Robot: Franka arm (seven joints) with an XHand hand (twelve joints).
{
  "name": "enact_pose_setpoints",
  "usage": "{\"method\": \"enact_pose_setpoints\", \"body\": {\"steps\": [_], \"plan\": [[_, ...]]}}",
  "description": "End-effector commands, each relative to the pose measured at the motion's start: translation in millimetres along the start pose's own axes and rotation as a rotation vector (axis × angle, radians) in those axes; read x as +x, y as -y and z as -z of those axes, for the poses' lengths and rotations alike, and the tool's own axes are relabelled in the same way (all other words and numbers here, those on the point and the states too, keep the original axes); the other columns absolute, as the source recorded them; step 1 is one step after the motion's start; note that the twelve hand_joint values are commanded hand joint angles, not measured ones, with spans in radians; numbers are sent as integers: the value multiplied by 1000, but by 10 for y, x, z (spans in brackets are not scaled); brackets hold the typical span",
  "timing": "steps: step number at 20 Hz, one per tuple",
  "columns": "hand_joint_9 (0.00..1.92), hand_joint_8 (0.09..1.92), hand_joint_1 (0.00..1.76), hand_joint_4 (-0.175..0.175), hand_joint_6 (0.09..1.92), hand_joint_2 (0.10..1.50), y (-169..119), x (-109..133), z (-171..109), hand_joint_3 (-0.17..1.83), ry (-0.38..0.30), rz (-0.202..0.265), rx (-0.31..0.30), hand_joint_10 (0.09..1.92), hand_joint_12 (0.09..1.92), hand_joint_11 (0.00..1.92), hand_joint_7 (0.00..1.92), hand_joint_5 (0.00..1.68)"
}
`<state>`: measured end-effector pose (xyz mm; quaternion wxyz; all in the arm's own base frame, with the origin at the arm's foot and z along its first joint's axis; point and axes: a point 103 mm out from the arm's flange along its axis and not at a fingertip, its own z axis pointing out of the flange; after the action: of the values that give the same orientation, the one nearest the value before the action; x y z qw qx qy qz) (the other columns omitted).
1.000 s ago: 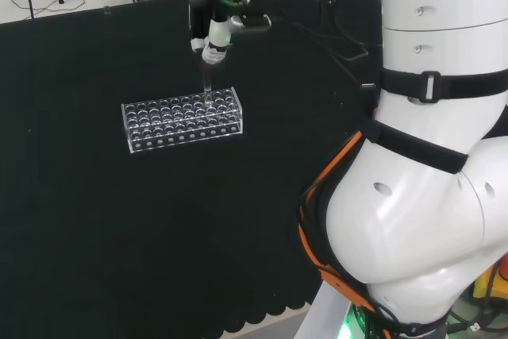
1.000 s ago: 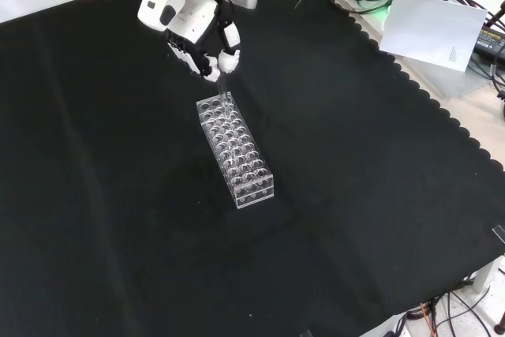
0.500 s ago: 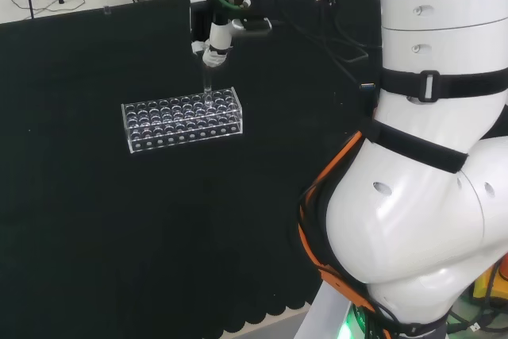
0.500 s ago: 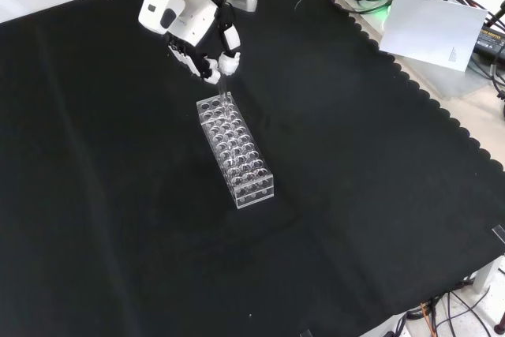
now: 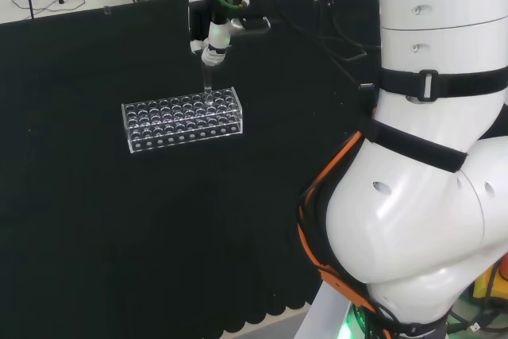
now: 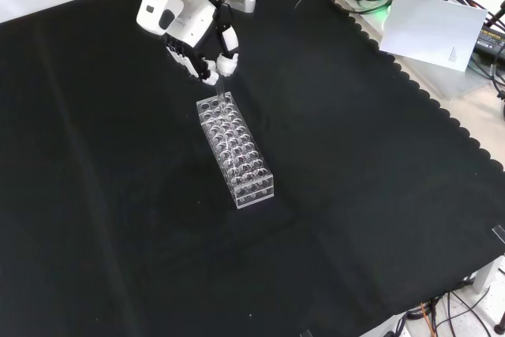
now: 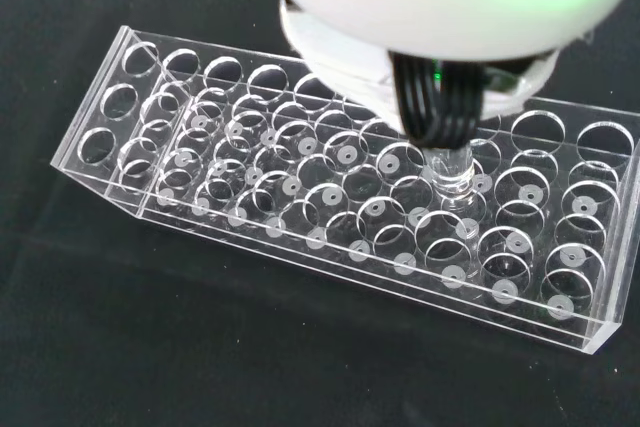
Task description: Put the test tube back in the rack.
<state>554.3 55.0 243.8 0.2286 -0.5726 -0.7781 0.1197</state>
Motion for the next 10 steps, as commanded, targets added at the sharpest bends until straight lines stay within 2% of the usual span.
{"method": "enact_pose_setpoints", "body": {"steps": [1,5,8,10], "plan": [[1518,544,1451,-175,430,451,-15,1,29,873,5,2,2,209,1042,1349,1499,1433],[1518,544,1451,-175,430,451,-25,13,30,873,16,1,16,209,1043,1349,1499,1433],[1518,543,1451,-175,430,451,-88,112,17,873,20,-5,22,209,1043,1349,1499,1433],[1518,543,1451,-175,429,451,-37,32,3,873,3,-2,13,209,1043,1349,1499,1433]]}}
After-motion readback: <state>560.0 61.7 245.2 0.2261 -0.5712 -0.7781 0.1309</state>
